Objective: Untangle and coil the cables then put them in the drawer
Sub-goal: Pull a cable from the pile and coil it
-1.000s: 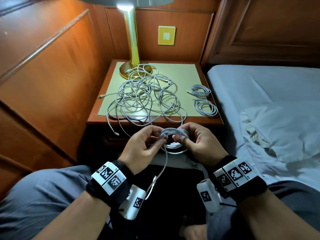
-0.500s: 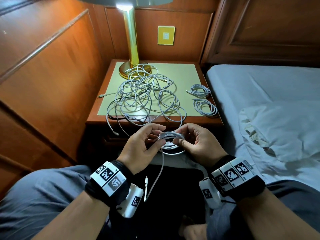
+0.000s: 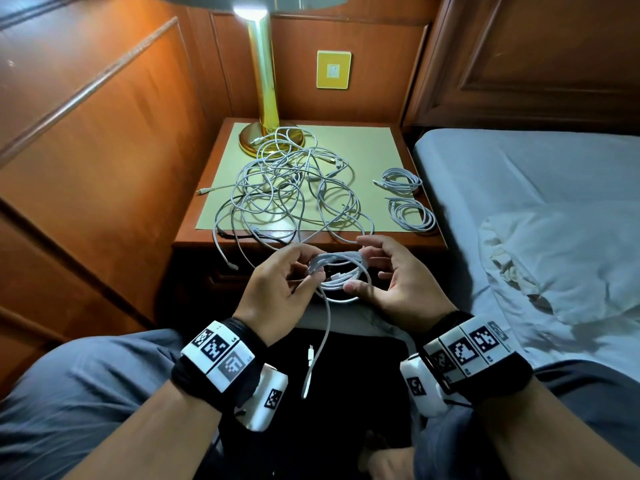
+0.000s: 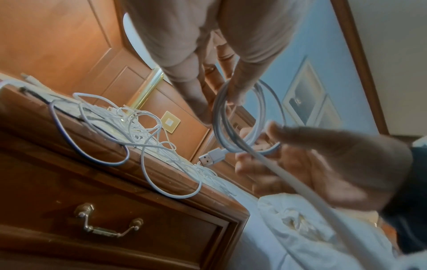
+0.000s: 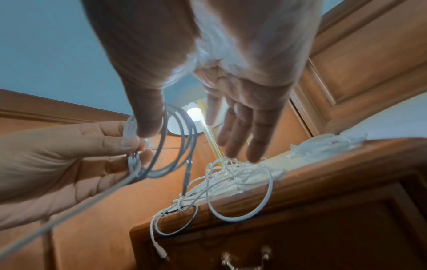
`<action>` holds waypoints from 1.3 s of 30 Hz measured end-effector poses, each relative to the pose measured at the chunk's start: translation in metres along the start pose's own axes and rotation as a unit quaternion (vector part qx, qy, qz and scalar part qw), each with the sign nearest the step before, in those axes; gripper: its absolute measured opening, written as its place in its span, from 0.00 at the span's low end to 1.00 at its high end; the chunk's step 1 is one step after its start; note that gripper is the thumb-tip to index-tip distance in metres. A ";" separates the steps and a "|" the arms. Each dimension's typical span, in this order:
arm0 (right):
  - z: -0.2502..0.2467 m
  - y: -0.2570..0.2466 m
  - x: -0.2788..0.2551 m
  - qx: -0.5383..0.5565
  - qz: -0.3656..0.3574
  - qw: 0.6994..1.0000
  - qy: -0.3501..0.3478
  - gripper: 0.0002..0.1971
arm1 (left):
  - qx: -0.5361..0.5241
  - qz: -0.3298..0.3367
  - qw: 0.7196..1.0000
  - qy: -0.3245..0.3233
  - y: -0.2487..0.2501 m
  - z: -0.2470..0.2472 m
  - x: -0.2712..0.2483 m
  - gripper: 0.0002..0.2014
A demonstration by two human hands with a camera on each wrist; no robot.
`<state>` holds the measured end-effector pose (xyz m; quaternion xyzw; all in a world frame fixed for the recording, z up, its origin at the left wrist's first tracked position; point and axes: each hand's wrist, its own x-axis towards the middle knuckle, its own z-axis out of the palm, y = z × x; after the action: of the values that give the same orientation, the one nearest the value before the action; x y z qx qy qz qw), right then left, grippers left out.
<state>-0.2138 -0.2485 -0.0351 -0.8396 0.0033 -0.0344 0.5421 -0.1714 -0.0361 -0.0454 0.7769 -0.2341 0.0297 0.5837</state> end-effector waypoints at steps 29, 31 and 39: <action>0.034 -0.029 -0.026 0.278 0.256 0.887 -0.264 0.12 | -0.197 -0.204 0.953 0.107 0.003 0.001 0.005 0.08; 0.038 -0.025 -0.029 0.247 0.232 0.898 -0.280 0.12 | -0.198 -0.219 0.949 0.109 0.005 0.001 0.005 0.08; 0.036 -0.024 -0.026 0.305 0.160 0.906 -0.248 0.09 | -0.307 -0.258 0.912 0.087 0.014 -0.001 0.008 0.06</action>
<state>-0.2385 -0.2043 -0.0295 -0.6032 -0.0077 0.2630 0.7529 -0.1701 -0.0410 -0.0298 0.5874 0.0284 -0.1272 0.7987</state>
